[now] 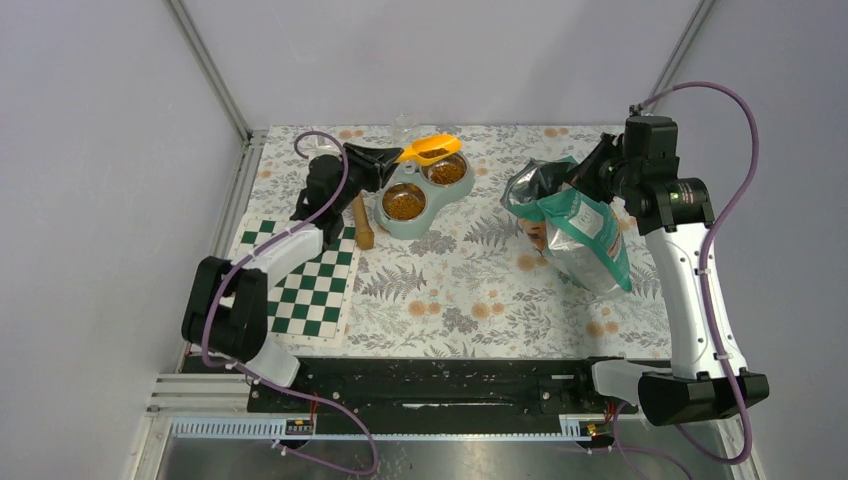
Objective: Serve the pet food
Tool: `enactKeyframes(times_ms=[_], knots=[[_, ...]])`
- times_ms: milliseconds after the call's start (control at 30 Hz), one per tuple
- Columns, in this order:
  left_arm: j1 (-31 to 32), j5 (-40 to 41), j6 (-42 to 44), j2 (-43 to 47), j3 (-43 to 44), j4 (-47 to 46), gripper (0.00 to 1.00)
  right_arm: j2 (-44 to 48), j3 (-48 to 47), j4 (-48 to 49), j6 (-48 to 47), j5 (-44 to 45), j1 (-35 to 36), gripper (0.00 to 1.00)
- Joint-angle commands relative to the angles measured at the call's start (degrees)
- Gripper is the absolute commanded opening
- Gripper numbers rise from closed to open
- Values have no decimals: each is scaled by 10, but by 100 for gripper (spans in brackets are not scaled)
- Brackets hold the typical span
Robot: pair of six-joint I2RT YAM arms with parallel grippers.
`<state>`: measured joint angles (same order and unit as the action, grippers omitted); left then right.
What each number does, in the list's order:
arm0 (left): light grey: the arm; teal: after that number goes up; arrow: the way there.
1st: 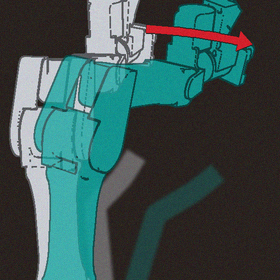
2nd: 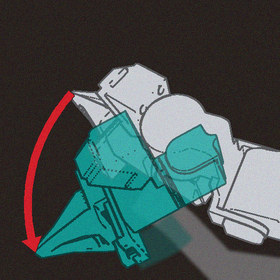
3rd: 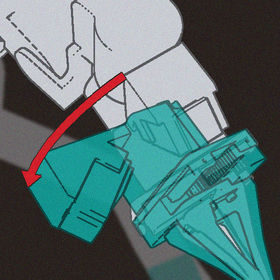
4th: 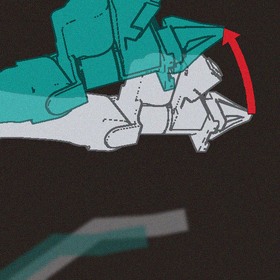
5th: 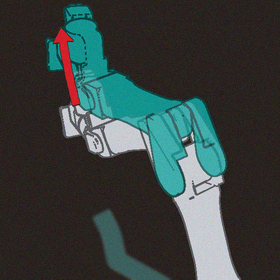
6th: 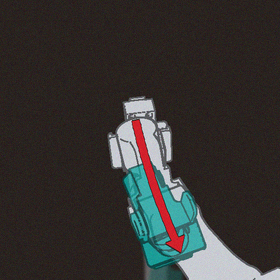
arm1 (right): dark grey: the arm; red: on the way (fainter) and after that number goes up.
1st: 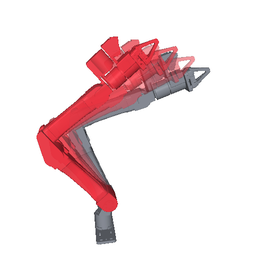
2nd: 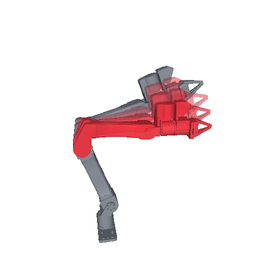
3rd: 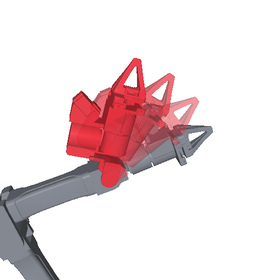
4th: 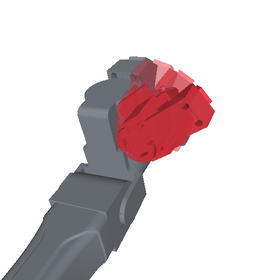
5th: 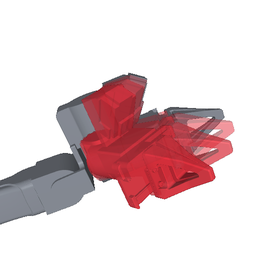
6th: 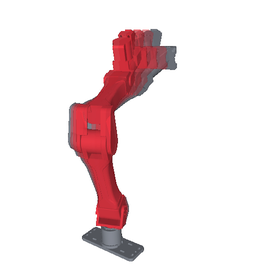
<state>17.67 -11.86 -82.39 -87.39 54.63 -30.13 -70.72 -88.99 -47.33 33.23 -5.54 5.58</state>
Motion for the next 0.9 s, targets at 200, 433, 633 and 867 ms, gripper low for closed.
enactKeyframes(times_ms=[200, 433, 633, 867], knots=[[14, 155, 48, -69, 46, 19, 0, 26, -3, 30, -7, 17, -7, 0], [31, 204, 51, -108, 95, 75, 0, 33, -1, 26, -10, 24, -12, 0], [47, 261, 117, -125, 174, 207, 0, 48, 9, 23, -15, 38, -14, 0], [68, 307, 160, -146, 244, 290, 0, 55, 12, 23, -15, 38, -17, 0]])
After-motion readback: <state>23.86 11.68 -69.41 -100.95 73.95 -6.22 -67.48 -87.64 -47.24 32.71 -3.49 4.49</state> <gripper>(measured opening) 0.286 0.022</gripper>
